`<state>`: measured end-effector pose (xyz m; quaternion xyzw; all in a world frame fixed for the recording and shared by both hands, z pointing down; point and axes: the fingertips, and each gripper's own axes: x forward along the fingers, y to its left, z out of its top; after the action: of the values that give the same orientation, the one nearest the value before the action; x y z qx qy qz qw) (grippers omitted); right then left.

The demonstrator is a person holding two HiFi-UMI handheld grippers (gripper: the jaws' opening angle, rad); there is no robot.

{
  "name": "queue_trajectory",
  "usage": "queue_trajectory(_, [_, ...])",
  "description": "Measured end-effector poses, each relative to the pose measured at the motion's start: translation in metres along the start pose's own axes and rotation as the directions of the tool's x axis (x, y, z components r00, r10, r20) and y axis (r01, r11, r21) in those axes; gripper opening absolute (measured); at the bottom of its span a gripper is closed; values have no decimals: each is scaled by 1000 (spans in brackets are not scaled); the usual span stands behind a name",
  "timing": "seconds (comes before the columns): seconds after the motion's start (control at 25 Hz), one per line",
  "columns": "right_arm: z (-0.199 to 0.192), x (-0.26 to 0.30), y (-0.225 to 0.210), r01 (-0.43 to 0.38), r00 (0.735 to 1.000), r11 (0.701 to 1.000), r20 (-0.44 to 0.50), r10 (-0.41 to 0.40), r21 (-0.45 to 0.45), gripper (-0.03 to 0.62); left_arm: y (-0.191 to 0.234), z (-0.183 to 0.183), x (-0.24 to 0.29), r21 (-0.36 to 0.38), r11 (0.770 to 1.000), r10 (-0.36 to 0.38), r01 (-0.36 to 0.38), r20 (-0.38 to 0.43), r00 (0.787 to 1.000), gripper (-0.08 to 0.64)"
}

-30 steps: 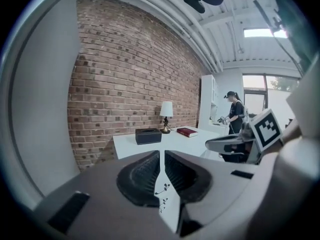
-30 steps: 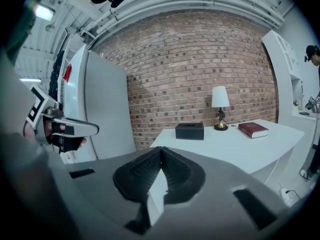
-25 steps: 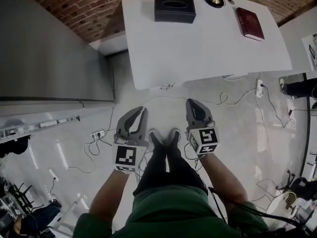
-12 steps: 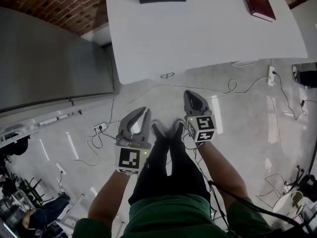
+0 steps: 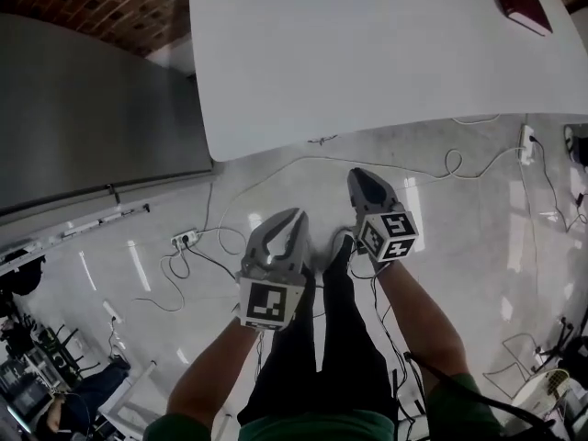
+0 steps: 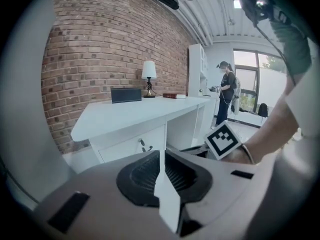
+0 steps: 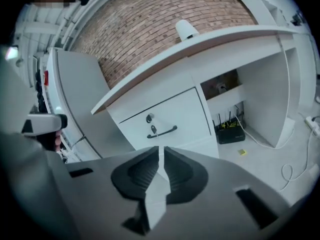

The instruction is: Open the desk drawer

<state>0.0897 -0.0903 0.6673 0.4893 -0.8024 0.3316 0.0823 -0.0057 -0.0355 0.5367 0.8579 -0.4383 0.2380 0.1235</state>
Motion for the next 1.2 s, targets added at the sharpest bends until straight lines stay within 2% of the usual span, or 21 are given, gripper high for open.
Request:
queue_trajectory(0.12, [-15, 18, -11, -28, 999, 990, 41, 23, 136, 44, -4, -25, 9, 13, 999, -31, 31, -2, 1000, 26])
queue_trajectory(0.28, [-39, 41, -25, -56, 997, 956, 69, 38, 287, 71, -3, -64, 21, 27, 998, -56, 57, -45, 997, 26])
queue_trajectory(0.44, [-61, 58, -38, -43, 998, 940, 57, 25, 338, 67, -1, -92, 31, 35, 996, -78, 81, -80, 994, 26])
queue_trajectory(0.56, [-79, 72, -52, -25, 999, 921, 45, 8, 389, 67, 1, -104, 32, 22, 996, -85, 87, -74, 994, 26])
queue_trajectory(0.84, [-102, 109, -60, -42, 998, 869, 54, 17, 494, 84, 29, -139, 38, -44, 998, -40, 38, -65, 997, 26])
queue_trajectory(1.0, [-108, 133, -73, -85, 995, 817, 98, 35, 571, 86, 40, -149, 53, -18, 999, -37, 37, -42, 998, 38])
queue_trajectory(1.2, [-114, 163, -91, -125, 989, 790, 138, 51, 600, 98, 49, -154, 69, 19, 1000, -10, 9, 19, 1000, 40])
